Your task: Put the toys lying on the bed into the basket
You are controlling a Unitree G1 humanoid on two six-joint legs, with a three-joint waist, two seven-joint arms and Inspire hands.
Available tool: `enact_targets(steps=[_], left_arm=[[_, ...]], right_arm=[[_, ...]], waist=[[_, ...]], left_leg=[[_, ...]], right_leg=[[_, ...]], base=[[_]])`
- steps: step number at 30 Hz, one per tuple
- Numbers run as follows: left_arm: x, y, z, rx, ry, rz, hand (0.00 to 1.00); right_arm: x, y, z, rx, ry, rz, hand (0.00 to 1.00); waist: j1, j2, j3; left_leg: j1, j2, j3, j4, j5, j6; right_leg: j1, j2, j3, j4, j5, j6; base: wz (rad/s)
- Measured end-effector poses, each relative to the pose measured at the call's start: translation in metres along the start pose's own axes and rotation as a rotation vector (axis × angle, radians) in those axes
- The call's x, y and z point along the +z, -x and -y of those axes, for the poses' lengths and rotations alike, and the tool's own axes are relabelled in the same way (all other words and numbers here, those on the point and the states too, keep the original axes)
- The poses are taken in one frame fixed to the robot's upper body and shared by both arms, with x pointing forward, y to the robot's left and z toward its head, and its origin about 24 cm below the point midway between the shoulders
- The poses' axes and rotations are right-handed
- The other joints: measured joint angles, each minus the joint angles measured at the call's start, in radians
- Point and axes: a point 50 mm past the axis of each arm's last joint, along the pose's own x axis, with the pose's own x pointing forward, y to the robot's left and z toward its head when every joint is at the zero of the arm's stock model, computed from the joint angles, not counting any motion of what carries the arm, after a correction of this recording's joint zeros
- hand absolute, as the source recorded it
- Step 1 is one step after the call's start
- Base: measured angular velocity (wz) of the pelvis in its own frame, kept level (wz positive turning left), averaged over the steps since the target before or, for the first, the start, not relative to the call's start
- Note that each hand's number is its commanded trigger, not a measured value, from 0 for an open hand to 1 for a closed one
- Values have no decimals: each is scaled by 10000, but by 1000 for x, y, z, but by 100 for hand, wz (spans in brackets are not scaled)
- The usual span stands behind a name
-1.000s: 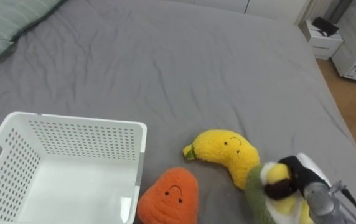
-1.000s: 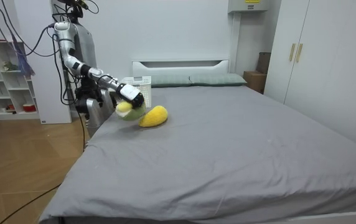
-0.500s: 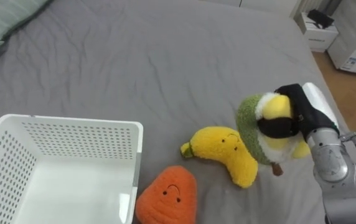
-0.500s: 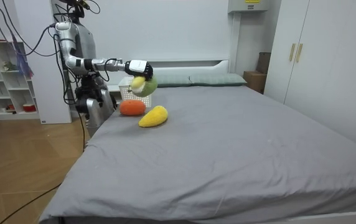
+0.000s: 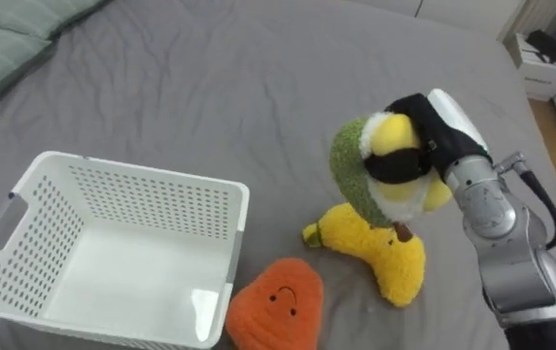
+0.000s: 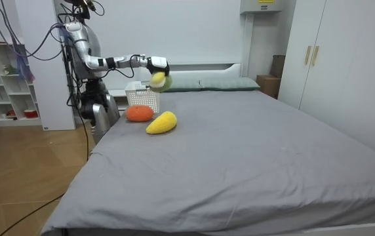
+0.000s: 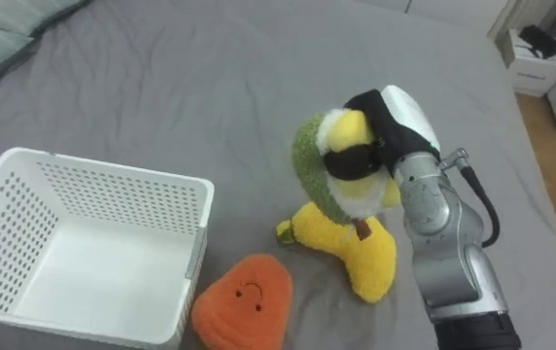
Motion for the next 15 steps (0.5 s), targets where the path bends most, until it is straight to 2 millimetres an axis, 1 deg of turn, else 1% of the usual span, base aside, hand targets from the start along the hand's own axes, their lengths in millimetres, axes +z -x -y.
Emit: enact_targets(steps=[1,3,4,5,6,7,9,10,11,12,13,14,15], left_arm=[[0,0,0,-8,12,10,0],[1,0,2,-47,57,16,0],[1,0,3,-49,33,10,0],[2,0,3,-56,18,47,0],[6,0,4,-82,27,137,0],[6,0,5,-90,34,111,0],[6,-1,5,-105,16,-3,0],[6,-1,5,-103,15,-9,0],[7,-1,5,-95,22,10,0],[9,-1,5,-95,40,70,0],[10,-1,5,-89,27,119,0],[14,-1,5,-105,23,229,0],[16,0,6,-117,39,343,0]], right_arm=[[3,-1,0,11,39,101,100],[11,-5,-2,147,191,318,100],[13,-5,-4,229,230,350,100],[15,-6,-7,411,284,415,100],[17,-7,-10,600,388,439,100],[18,-7,-12,683,538,462,100],[21,-7,-19,948,691,360,100],[22,-7,-21,1020,720,356,100],[24,-7,-25,1178,790,400,100],[26,-7,-29,1306,827,466,100],[27,-7,-31,1340,857,497,100],[29,-7,-33,1356,978,538,100],[30,-7,-34,1373,952,556,100]], waist=[[39,-8,3],[315,-18,10],[366,-21,9],[521,-50,20],[578,-82,28],[592,-91,30],[791,-94,36],[834,-113,45],[1040,-142,63],[1113,-186,91],[1120,-189,103],[1131,-233,93],[1275,-241,99]], left_leg=[[-51,-22,-78,33,11,5],[-112,-59,-200,67,50,26],[-132,-76,-279,78,51,28],[-211,-103,-395,108,56,35],[-269,-150,-543,152,76,42],[-296,-177,-627,172,93,49],[-378,-246,-865,270,108,63],[-390,-255,-899,277,111,66],[-399,-271,-944,276,134,66],[-421,-310,-1038,295,156,65],[-468,-344,-1150,323,172,67],[-580,-406,-1321,385,203,75],[-640,-451,-1419,403,241,85]], right_leg=[[3,-22,-52,-3,-1,1],[10,-65,-286,-3,-3,5],[33,-77,-356,-1,-3,5],[41,-99,-517,4,-4,6],[47,-124,-606,5,-7,12],[59,-140,-648,5,-12,19],[114,-175,-770,21,-18,30],[121,-184,-787,30,-19,32],[127,-200,-819,43,-24,40],[146,-222,-884,46,-46,75],[154,-240,-976,47,-58,95],[141,-281,-1135,51,-75,123],[130,-307,-1197,51,-83,135]], base=[[30],[22],[24],[32],[35],[35],[33],[22],[17],[23],[37],[44],[35]])
